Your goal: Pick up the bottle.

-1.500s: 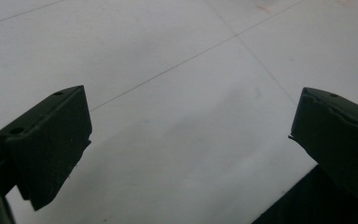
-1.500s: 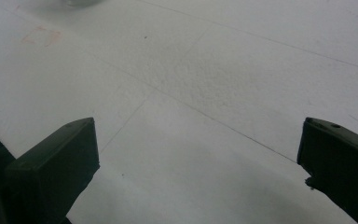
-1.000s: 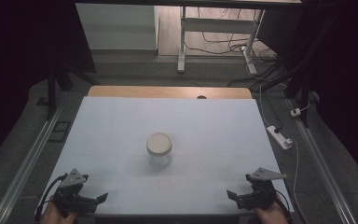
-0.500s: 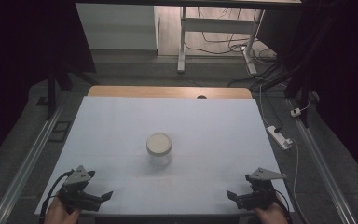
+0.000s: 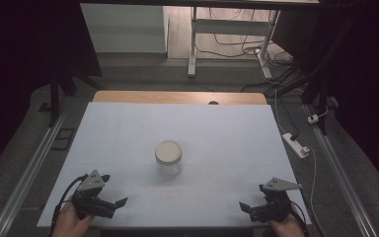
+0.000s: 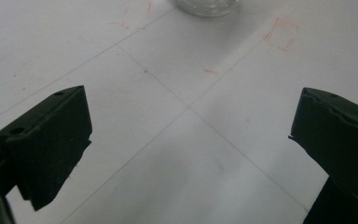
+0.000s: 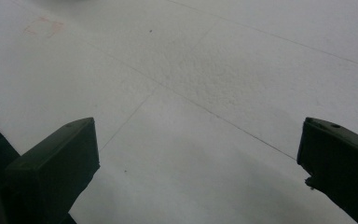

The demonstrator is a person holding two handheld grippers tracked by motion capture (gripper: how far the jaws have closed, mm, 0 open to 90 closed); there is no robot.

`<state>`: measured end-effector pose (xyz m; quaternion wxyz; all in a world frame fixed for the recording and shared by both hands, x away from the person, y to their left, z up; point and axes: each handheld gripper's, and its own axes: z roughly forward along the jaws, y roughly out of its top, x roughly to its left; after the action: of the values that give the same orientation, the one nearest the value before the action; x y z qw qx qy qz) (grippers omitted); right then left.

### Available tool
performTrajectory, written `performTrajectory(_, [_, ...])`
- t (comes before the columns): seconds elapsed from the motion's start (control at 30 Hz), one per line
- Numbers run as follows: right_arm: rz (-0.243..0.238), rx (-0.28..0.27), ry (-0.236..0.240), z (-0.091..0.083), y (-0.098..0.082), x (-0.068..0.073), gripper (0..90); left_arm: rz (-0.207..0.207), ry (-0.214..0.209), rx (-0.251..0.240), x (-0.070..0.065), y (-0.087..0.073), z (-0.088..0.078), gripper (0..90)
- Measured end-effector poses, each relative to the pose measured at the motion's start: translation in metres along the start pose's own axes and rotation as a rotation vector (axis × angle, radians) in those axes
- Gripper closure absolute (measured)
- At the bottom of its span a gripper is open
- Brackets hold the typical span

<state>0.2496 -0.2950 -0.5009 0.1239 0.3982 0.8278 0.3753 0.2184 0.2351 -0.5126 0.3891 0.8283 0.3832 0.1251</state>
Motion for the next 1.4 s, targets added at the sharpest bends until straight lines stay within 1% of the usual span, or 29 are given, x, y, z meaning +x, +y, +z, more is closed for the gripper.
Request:
performTrajectory(0.17, [-0.002,0.001,-0.004,0.0,0.0,0.001,0.0,0.006,-0.005,-0.002,0.001,0.008,0.007,0.0])
performTrajectory(0.37, [-0.007,0.005,-0.001,0.0,0.0,0.001,0.0,-0.001,-0.027,-0.023,0.005,0.018,0.016,0.0])
performTrajectory(0.5, [-0.001,-0.005,0.003,0.0,0.0,0.0,0.0,0.019,-0.023,-0.011,0.008,0.024,0.022,0.0])
performTrajectory(0.7, [-0.007,0.001,0.001,0.0,0.0,0.001,0.0,0.05,-0.019,0.012,0.01,0.034,0.032,0.0])
performTrajectory(0.8, [-0.007,0.002,0.001,0.0,0.0,0.0,0.0,0.051,-0.028,0.017,0.01,0.039,0.038,0.0])
performTrajectory(0.9, [-0.007,0.002,0.001,0.0,0.0,0.001,0.0,0.058,-0.054,0.014,0.01,0.045,0.042,0.0])
performTrajectory(0.97, [-0.01,0.003,0.001,0.0,0.0,0.001,0.0,0.064,-0.062,0.013,0.011,0.048,0.045,0.0])
performTrajectory(1.17, [-0.006,0.002,-0.001,0.0,0.0,0.001,0.0,0.073,-0.074,0.005,0.013,0.056,0.054,0.0])
performTrajectory(1.4, [-0.006,0.007,-0.003,0.001,0.0,0.001,0.0,0.093,-0.088,0.015,0.012,0.066,0.067,0.0])
